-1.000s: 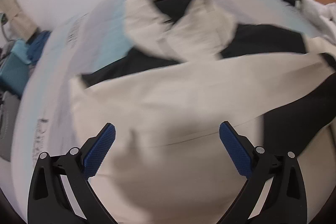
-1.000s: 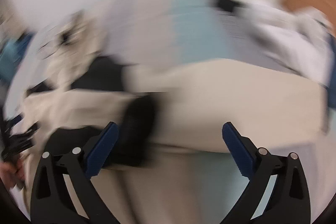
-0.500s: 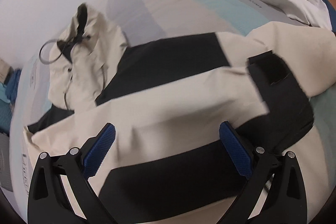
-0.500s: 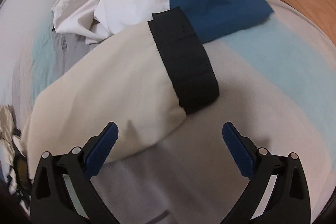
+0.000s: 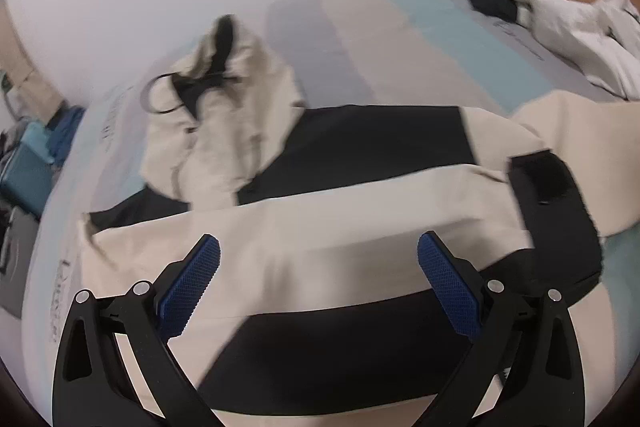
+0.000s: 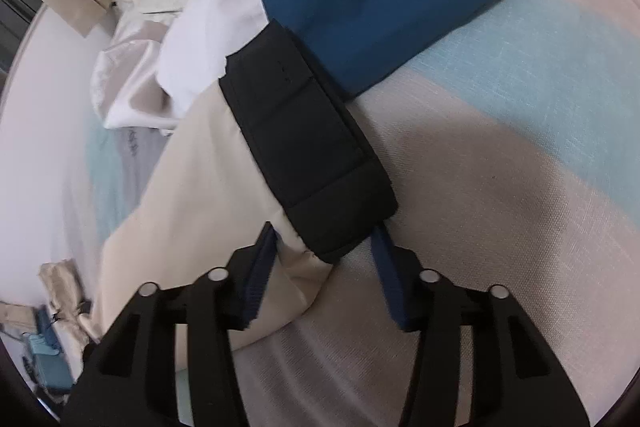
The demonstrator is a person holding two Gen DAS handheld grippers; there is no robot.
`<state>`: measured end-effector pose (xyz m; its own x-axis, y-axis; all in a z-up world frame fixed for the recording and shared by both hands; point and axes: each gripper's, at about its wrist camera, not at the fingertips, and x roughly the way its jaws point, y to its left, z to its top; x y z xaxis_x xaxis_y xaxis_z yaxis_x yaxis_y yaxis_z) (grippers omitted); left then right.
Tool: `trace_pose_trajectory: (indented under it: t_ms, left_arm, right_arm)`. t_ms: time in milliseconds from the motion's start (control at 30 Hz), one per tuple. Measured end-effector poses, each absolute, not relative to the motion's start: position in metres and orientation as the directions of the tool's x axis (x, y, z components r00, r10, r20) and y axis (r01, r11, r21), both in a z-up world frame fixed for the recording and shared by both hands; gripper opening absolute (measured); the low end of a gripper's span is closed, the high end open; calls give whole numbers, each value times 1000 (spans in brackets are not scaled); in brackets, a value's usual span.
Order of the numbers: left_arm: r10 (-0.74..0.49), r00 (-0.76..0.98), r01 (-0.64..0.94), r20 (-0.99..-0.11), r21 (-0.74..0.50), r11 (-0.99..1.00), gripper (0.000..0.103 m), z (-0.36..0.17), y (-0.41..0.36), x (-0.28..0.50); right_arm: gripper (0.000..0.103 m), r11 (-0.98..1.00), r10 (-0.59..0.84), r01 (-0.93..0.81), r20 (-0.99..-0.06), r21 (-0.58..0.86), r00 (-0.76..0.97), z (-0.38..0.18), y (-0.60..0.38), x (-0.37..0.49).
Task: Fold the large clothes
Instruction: 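Fold the held sleeve across the jacket body with the right gripper and release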
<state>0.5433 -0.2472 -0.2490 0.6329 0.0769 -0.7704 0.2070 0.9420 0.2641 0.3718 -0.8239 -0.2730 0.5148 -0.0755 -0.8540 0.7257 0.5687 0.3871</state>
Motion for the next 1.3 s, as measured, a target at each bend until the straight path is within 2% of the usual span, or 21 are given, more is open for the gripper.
trace_pose_trajectory:
  t_ms: [133, 233, 333, 400, 467, 533, 567, 667, 1000, 1300]
  left_arm:
    - [110, 618, 172, -778, 270, 947, 97, -248, -220, 543]
    - [123, 609, 171, -784, 281, 944, 97, -249, -210, 541]
    - [126, 609, 174, -783, 288, 942, 97, -251, -209, 537]
    - [126, 604, 177, -787, 286, 942, 97, -255, -212, 536]
    - [124, 600, 179, -790, 284, 942, 97, -258, -215, 535]
    - [122, 593, 186, -796, 283, 941, 97, -264, -219, 536]
    - [122, 590, 191, -798, 284, 940, 97, -267, -221, 536]
    - [123, 586, 202, -801, 292, 935, 97, -273, -227, 538]
    - [147, 572, 181, -807, 299, 937, 97, -293, -214, 549]
    - [187, 574, 90, -797, 288, 953, 97, -286, -149, 538]
  right_arm:
    - [43, 620, -105, 700, -847, 354, 521, -257, -814, 373]
    - [55, 648, -147, 699, -852, 301, 503, -249, -813, 379]
    - [60, 681, -179, 704, -887, 200, 426, -255, -817, 390]
    - [72, 673, -193, 720, -900, 169, 392, -260, -823, 391]
    - [73, 661, -203, 734, -905, 154, 373, -264, -827, 392]
    - [72, 667, -209, 731, -906, 143, 368, -266, -825, 396]
    - [58, 674, -190, 720, -901, 169, 389, -267, -825, 397]
    - [53, 678, -180, 710, -893, 191, 413, -263, -823, 400]
    - [45, 785, -239, 598, -809, 164, 537, -204, -783, 396]
    - [44, 939, -161, 329, -720, 98, 675, -131, -634, 440]
